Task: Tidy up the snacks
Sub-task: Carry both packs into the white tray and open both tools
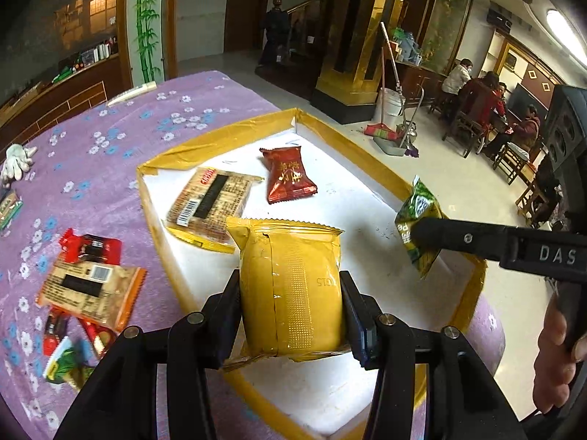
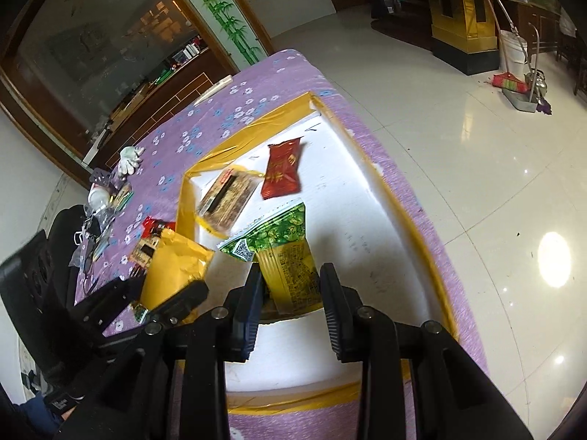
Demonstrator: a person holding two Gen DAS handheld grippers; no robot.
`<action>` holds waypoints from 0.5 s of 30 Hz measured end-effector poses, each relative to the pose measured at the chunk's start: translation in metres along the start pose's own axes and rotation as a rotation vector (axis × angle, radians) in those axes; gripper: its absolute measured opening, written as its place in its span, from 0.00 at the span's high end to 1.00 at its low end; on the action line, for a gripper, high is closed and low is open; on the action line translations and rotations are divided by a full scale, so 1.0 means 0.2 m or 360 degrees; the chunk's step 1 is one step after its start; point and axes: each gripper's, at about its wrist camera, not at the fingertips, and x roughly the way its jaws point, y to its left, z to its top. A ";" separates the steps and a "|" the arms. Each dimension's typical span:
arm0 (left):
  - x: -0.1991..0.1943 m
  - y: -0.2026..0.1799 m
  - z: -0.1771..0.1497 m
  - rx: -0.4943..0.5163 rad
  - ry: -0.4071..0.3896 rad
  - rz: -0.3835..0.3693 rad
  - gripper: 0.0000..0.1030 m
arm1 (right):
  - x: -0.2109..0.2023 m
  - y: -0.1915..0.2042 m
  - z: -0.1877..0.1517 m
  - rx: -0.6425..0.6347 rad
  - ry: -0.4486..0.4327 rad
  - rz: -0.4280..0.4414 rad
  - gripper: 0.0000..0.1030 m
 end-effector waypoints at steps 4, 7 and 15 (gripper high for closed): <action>0.06 0.00 0.00 -0.0034 0.0023 0.0015 0.50 | 0.05 -0.03 0.05 -0.0003 0.0026 -0.0003 0.71; 0.11 0.01 0.00 -0.0057 0.0040 0.0036 0.50 | 0.09 -0.03 0.08 -0.0034 0.0047 0.0000 0.71; 0.25 0.05 0.07 -0.0102 0.0105 0.0073 0.50 | 0.28 0.03 0.23 -0.0122 0.0135 -0.0071 0.71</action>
